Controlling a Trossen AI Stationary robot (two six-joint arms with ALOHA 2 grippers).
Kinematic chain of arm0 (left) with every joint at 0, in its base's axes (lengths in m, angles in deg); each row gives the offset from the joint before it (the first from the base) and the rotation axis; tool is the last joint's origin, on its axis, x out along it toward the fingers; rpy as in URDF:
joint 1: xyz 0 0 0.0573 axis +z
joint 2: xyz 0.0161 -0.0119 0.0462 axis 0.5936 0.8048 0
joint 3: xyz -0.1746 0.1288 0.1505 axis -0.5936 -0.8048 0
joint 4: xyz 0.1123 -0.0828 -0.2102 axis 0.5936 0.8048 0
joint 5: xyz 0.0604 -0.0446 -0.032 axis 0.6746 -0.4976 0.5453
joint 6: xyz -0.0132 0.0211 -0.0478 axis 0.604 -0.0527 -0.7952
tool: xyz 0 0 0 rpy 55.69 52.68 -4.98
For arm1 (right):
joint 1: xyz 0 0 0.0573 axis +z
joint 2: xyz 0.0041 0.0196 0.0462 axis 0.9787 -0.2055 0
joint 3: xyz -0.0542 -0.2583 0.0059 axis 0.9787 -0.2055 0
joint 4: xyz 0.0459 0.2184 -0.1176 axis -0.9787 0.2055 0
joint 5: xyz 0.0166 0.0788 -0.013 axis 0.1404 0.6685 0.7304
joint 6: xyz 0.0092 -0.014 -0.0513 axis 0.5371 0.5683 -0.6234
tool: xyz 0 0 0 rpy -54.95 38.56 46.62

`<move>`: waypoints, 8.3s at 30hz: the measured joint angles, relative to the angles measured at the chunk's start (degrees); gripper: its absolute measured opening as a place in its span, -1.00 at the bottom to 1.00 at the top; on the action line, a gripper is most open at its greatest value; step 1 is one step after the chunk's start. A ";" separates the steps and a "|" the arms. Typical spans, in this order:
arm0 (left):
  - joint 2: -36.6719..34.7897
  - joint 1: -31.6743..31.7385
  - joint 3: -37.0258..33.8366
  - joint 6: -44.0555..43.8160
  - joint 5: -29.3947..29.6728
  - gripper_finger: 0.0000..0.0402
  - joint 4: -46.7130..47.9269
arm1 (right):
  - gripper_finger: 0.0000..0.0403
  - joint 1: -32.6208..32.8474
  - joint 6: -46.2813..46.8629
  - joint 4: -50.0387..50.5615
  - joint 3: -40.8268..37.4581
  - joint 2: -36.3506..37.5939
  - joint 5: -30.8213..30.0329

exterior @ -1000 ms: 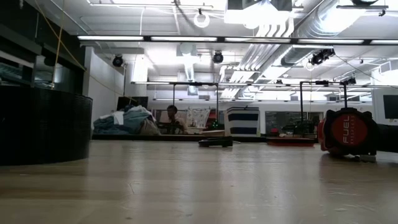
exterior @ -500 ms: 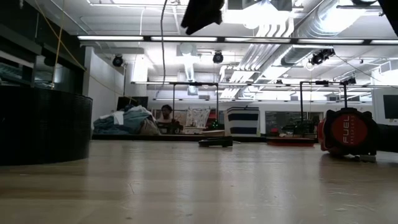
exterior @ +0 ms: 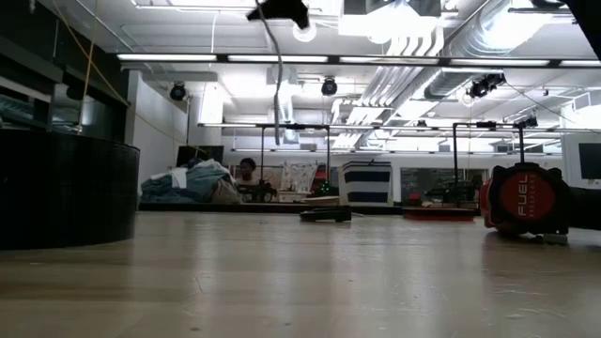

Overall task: Coil cords
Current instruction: Coil the white wire

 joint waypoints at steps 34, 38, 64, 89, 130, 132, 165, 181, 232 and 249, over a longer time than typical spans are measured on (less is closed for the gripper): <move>-7.04 0.00 0.07 -1.95 -1.36 -1.00 -3.93 | -0.54 -0.02 3.13 -10.91 -0.04 -2.22 -7.12; -6.98 0.00 0.07 -1.97 -1.33 -1.00 -4.16 | -0.54 -0.04 3.00 -10.74 -0.04 -2.09 -7.12; -6.93 0.00 0.04 -3.29 -1.22 -1.00 -4.55 | -0.93 0.05 1.05 -9.99 -0.04 -1.99 -9.95; -0.85 2.14 0.00 -13.23 4.51 -1.00 -14.44 | -1.00 6.87 0.49 -15.94 -0.04 -1.57 -7.13; 5.88 3.76 0.01 -49.73 -34.70 -1.00 -50.48 | -0.69 9.85 -6.91 -37.42 -0.02 -1.53 -7.74; 6.12 3.76 0.02 -51.02 -37.53 -1.00 -52.33 | -0.60 10.36 -8.40 -38.12 -0.02 -1.53 -9.80; -3.75 16.44 0.07 -17.01 -41.14 -1.00 -25.81 | -0.29 9.18 -1.99 -31.99 -0.02 1.04 -15.63; -4.70 16.41 0.07 -15.39 -38.64 -1.00 -26.12 | -0.29 6.80 1.99 -27.42 -0.02 1.18 -16.98; -1.95 17.79 0.02 -18.86 -35.35 -1.00 -25.38 | -1.00 8.46 0.59 -23.20 -0.04 2.49 -10.53; 0.02 16.79 0.00 -24.35 -36.05 -1.00 -25.70 | -0.98 7.91 -0.69 -23.18 -0.04 1.77 -10.69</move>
